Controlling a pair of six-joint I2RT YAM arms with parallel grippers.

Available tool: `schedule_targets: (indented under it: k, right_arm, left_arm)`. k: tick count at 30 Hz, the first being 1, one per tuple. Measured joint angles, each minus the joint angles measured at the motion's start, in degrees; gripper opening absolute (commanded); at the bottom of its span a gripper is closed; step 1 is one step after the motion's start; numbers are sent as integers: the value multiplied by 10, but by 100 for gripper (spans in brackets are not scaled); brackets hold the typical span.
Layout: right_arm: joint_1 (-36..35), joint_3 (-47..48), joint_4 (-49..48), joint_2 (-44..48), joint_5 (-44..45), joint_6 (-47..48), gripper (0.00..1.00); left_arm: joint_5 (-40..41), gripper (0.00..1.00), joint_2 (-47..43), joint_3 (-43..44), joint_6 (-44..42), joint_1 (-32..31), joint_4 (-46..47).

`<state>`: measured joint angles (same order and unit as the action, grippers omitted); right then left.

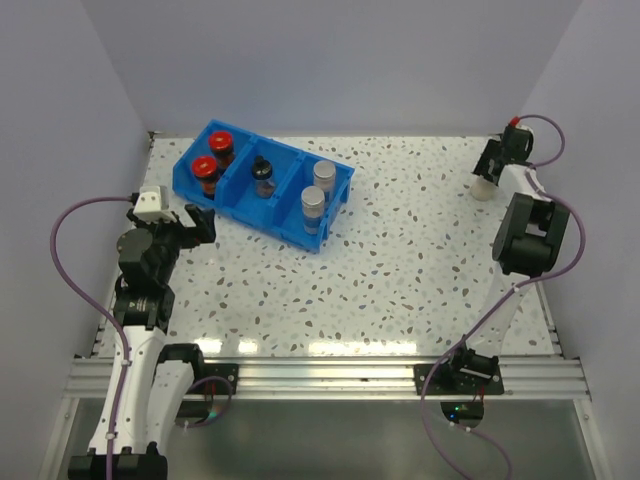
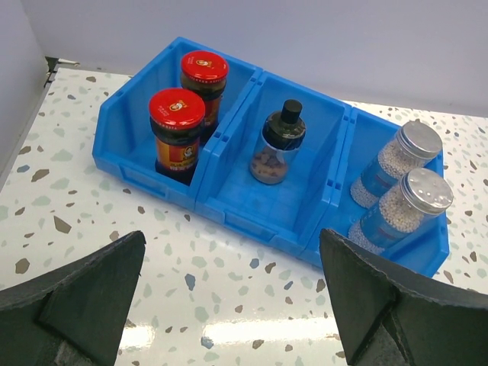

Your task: Organize the condiment bottles

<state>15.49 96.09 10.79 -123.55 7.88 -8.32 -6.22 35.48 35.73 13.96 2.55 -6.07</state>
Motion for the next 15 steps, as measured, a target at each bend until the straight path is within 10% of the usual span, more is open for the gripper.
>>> schedule_targets:
  k: [2, 5, 15]
  right_arm:
    - [1, 0, -2, 0, -1, -3, 17]
    - [1, -24, -28, 9, -8, 2, 2]
    - [0, -241, -13, 191, -207, 99, 0]
  left_arm:
    - [0, 100, 1, 0, 0, 0, 0]
    - [-1, 100, 2, 0, 0, 0, 0]
    - [-131, 100, 8, -33, 5, -4, 77]
